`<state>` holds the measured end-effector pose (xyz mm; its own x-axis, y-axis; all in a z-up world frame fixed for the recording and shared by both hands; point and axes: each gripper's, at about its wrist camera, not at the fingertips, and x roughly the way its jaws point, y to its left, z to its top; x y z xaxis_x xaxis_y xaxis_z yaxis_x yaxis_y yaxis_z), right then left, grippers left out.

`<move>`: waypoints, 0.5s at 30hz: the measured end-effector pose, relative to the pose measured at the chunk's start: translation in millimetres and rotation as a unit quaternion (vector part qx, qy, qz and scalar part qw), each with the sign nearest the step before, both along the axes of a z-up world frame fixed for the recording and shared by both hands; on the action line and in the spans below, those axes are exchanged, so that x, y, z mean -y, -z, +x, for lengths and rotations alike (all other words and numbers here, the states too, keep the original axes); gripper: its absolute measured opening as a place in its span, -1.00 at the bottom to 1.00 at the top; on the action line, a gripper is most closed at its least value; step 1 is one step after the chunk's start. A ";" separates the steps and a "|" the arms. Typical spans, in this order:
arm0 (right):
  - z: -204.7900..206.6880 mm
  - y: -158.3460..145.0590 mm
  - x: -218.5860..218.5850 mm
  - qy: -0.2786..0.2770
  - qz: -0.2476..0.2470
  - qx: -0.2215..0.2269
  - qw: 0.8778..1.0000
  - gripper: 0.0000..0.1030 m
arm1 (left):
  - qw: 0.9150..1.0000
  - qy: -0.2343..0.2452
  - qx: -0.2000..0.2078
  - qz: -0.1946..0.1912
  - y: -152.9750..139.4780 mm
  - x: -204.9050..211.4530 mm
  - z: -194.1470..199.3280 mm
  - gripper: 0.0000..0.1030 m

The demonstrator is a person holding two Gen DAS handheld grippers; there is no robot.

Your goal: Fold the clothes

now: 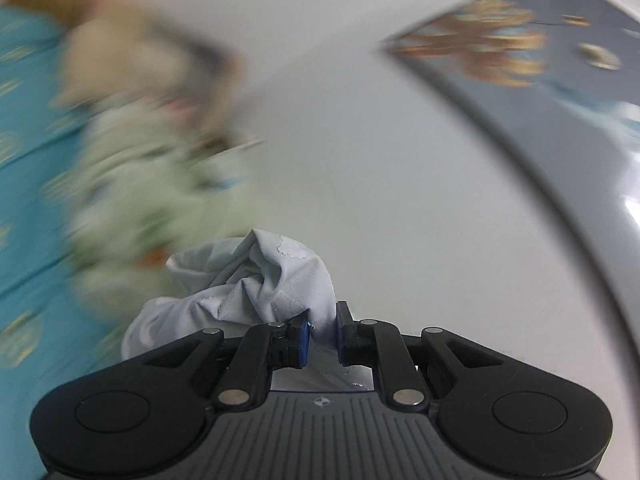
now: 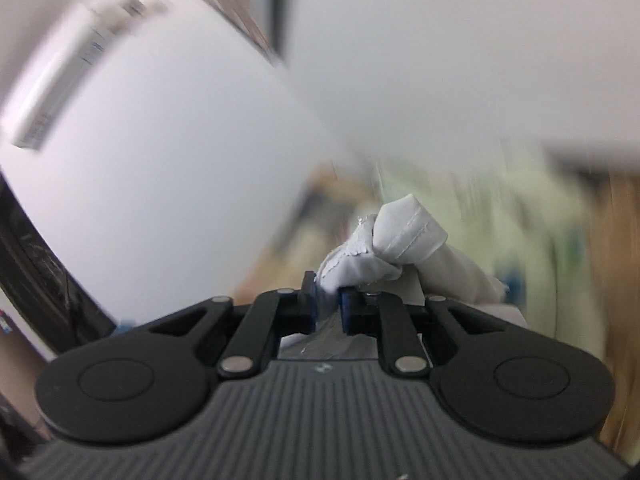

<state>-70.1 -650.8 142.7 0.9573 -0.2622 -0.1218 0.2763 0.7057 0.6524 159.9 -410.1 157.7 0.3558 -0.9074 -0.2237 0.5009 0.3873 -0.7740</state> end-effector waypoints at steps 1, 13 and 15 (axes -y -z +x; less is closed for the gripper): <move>-4.3 -10.1 7.1 0.014 -0.027 0.021 0.999 -0.72 | 1.000 0.005 0.028 -0.003 -3.3 19.6 -0.8 -0.72; -28.1 154.1 32.1 0.095 0.045 -0.138 0.985 -0.71 | 0.980 0.084 0.076 0.162 187.1 115.4 -39.9 -0.74; -30.6 181.2 29.5 0.096 0.069 -0.156 0.981 -0.69 | 0.980 0.089 0.074 0.163 202.2 107.1 -43.3 -0.71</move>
